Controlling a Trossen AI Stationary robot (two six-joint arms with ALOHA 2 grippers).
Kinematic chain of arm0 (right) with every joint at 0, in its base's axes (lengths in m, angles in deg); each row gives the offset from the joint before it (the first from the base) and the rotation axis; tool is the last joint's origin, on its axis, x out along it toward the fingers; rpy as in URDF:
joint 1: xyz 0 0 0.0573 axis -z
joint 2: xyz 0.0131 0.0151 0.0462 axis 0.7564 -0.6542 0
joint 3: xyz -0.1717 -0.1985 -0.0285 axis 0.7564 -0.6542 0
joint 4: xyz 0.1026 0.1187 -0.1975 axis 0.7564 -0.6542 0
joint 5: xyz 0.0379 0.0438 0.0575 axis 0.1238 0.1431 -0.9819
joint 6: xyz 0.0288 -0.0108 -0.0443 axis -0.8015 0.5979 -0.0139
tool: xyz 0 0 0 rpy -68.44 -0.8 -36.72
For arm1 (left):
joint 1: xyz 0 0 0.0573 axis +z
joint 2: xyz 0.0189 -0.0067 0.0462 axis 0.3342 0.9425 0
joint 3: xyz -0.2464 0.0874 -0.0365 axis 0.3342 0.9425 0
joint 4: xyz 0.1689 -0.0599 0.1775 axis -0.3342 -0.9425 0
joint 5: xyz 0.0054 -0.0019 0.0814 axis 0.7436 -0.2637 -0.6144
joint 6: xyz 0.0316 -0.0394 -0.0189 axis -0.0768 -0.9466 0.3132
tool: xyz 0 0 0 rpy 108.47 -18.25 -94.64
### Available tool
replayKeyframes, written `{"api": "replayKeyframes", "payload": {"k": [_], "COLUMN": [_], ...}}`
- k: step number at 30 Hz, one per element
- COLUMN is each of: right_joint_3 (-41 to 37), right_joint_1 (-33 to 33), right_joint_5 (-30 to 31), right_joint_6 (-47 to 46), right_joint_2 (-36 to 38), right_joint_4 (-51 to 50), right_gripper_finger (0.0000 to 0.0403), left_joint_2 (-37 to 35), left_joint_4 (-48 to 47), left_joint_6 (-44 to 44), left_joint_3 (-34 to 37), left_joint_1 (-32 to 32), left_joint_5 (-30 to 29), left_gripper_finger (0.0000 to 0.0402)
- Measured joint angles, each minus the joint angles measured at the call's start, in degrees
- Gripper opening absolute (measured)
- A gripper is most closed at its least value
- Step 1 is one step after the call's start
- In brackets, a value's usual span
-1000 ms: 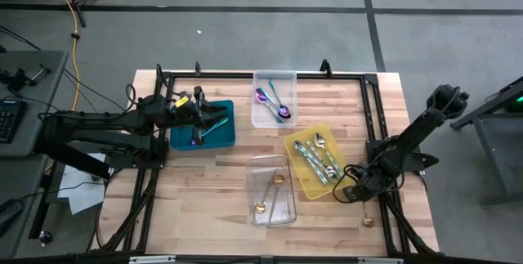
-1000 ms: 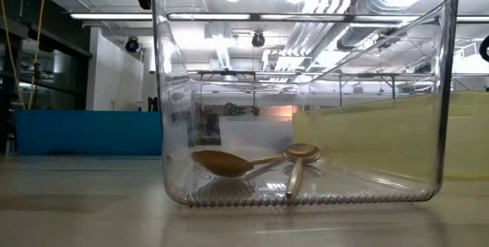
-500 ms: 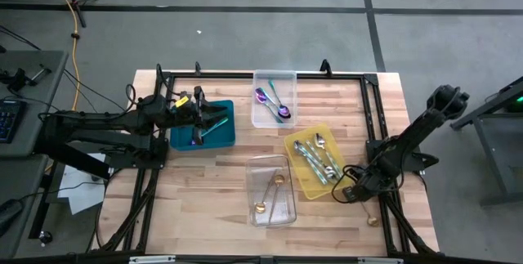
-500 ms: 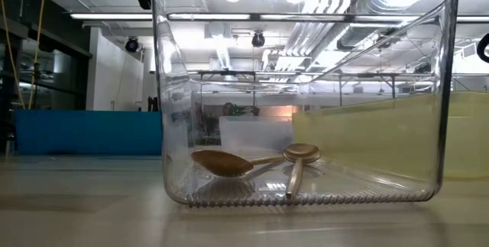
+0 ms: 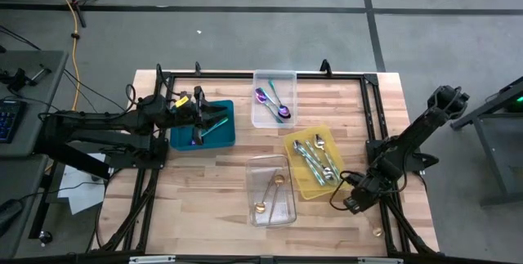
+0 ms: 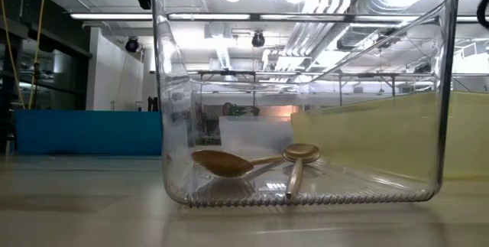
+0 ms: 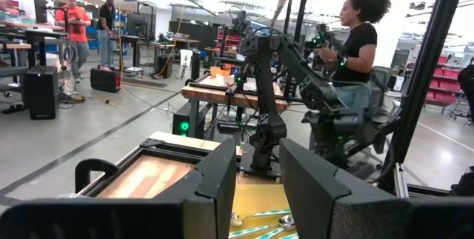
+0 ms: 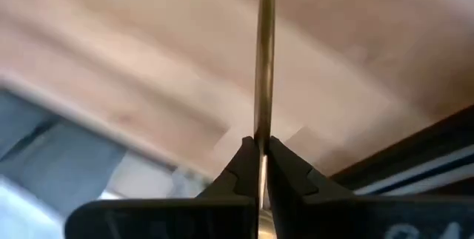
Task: Sort silverware by color (type)
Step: Put the gold spoon into the transparent bin
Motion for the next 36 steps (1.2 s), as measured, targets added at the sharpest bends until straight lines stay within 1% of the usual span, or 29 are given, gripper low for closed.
{"api": "replayKeyframes", "payload": {"k": [7,8,11,14,17,21,25,27,30,33,36], "right_joint_3": [5.56,6.39,8.92,11.12,11.74,11.74,11.74,11.74,11.74,11.74,11.74], "right_joint_1": [0.0,0.0,0.45,2.17,4.92,7.87,9.07,8.82,7.51,5.76,3.29], "right_joint_5": [-7.02,-7.19,-5.17,-0.25,3.09,4.97,5.03,6.14,8.59,8.99,9.04], "right_joint_6": [5.66,7.08,13.39,19.77,21.4,24.66,29.67,30.08,28.06,25.51,20.99], "right_joint_2": [0.83,0.92,0.92,0.95,0.97,0.94,0.94,0.94,0.91,0.45,-0.79], "right_joint_4": [0.17,0.5,2.19,3.63,2.03,-1.11,-0.07,1.44,2.79,3.9,5.05], "right_gripper_finger": [0.0003,0.0004,0.0004,0.0004,0.0003,0.0002,0.0002,0.0001,0.0001,0.0002,0.0024], "left_joint_2": [0.01,0.0,0.02,0.02,0.01,0.01,0.02,0.01,0.01,0.0,0.0], "left_joint_4": [0.0,0.0,0.0,0.02,0.02,0.02,0.02,0.02,0.0,0.0,0.0], "left_joint_6": [0.04,0.04,0.07,0.07,0.07,0.07,0.04,0.04,0.02,0.04,0.04], "left_joint_3": [0.0,0.0,0.0,0.0,0.0,0.0,0.0,0.0,0.0,0.0,0.0], "left_joint_1": [0.0,0.0,0.0,0.0,0.0,0.0,0.0,0.0,0.0,0.0,0.0], "left_joint_5": [0.0,-0.02,0.0,0.0,-0.01,-0.02,0.0,-0.02,-0.02,-0.02,-0.02], "left_gripper_finger": [0.0099,0.0099,0.0099,0.0099,0.0099,0.0099,0.0099,0.0099,0.0099,0.0099,0.0099]}}
